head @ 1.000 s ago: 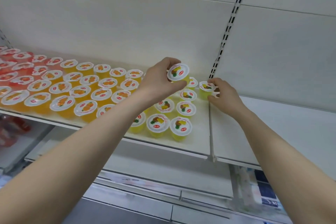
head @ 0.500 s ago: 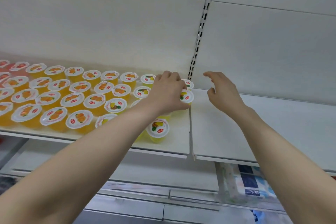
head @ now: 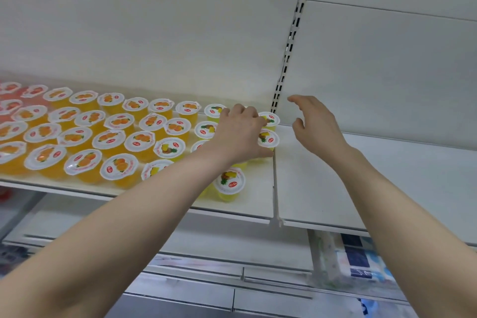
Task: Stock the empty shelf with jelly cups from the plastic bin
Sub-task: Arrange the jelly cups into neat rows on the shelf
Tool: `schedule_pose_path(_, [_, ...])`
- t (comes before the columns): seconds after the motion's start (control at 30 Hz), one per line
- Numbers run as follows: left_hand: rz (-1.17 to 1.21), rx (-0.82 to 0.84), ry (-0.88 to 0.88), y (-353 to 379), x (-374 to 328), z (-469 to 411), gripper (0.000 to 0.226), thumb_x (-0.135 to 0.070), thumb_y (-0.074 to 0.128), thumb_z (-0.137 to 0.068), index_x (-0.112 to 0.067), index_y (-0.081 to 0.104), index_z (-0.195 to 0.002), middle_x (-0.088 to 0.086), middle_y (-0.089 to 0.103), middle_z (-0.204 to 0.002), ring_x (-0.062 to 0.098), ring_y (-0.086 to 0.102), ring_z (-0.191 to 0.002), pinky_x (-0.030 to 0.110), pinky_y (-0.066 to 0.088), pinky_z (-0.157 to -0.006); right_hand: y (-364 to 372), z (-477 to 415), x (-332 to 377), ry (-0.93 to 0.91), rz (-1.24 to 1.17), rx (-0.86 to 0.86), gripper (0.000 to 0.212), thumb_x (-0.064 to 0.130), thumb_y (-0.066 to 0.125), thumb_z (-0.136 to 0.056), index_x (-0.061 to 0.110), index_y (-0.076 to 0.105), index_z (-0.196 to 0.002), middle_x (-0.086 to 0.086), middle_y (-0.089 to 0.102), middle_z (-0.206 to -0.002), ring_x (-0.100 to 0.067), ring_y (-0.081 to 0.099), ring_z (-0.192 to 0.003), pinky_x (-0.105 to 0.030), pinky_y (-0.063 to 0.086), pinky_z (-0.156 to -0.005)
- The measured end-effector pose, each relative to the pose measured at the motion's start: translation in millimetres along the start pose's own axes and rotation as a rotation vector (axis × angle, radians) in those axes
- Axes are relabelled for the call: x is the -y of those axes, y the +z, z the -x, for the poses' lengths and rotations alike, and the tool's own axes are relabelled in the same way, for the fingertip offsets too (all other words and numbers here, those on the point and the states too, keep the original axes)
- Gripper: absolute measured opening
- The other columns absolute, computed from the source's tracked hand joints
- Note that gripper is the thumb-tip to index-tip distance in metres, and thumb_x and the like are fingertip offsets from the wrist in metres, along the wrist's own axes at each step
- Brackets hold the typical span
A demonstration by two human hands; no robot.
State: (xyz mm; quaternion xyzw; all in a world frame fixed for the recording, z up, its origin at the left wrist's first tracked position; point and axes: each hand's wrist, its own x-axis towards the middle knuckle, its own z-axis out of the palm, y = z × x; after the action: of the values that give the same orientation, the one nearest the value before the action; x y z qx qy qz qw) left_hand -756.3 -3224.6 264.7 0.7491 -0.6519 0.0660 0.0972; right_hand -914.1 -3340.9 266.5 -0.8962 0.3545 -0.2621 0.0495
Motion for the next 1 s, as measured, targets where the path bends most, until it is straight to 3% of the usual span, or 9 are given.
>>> schedule_pose_path(0.17, [0.069,-0.09,0.0,-22.2,23.1,15.3,0.059,-0.063,0.051,-0.088,-0.024,0.057,-0.131,0.001,0.056,-0.125,0.025,0.047,-0.118,0.039,0.04,-0.096,-3.4,-6.5,23.2,-0.093,0.073,0.005,0.05,0.006,0.048,-0.091,0.014,0.047,-0.141,-0.008,0.051,-0.139,-0.029,0.048,-0.122,-0.036,0.038,-0.099])
schedule_pose_path(0.43, [-0.103,-0.206,-0.038,-62.1,99.5,71.8,0.05,-0.051,0.05,-0.094,-0.019,0.056,-0.132,0.005,0.057,-0.128,0.029,0.047,-0.12,0.04,0.037,-0.099,2.3,-10.7,106.5,-0.295,0.208,0.031,0.044,0.02,0.056,-0.094,0.008,0.05,-0.137,-0.016,0.057,-0.127,-0.039,0.053,-0.112,-0.047,0.044,-0.092])
schedule_pose_path(0.6, [-0.191,-0.248,-0.124,-89.3,161.2,134.0,0.047,-0.047,0.057,-0.091,-0.017,0.06,-0.127,0.008,0.06,-0.123,0.033,0.05,-0.116,0.044,0.041,-0.096,12.0,-11.4,185.8,-0.386,0.23,0.039,0.046,0.027,0.052,-0.098,0.009,0.046,-0.14,-0.016,0.054,-0.133,-0.038,0.049,-0.118,-0.046,0.039,-0.096])
schedule_pose_path(0.8, [-0.261,-0.3,-0.21,-113.3,244.3,228.2,0.047,-0.046,0.056,-0.09,-0.015,0.059,-0.127,0.01,0.06,-0.121,0.034,0.052,-0.113,0.045,0.041,-0.095,40.8,-3.9,297.0,-0.495,0.174,0.015,0.048,0.031,0.051,-0.094,0.008,0.052,-0.136,-0.017,0.058,-0.126,-0.039,0.054,-0.114,-0.047,0.044,-0.093])
schedule_pose_path(1.0, [-0.277,-0.317,-0.304,-124.1,321.2,326.6,0.058,-0.051,0.037,-0.085,-0.013,0.061,-0.122,0.012,0.062,-0.114,0.035,0.055,-0.105,0.049,0.047,-0.09,81.8,14.4,408.8,-0.604,0.106,0.019,0.051,0.037,0.046,-0.094,0.009,0.051,-0.137,-0.017,0.058,-0.127,-0.039,0.053,-0.115,-0.048,0.044,-0.094])
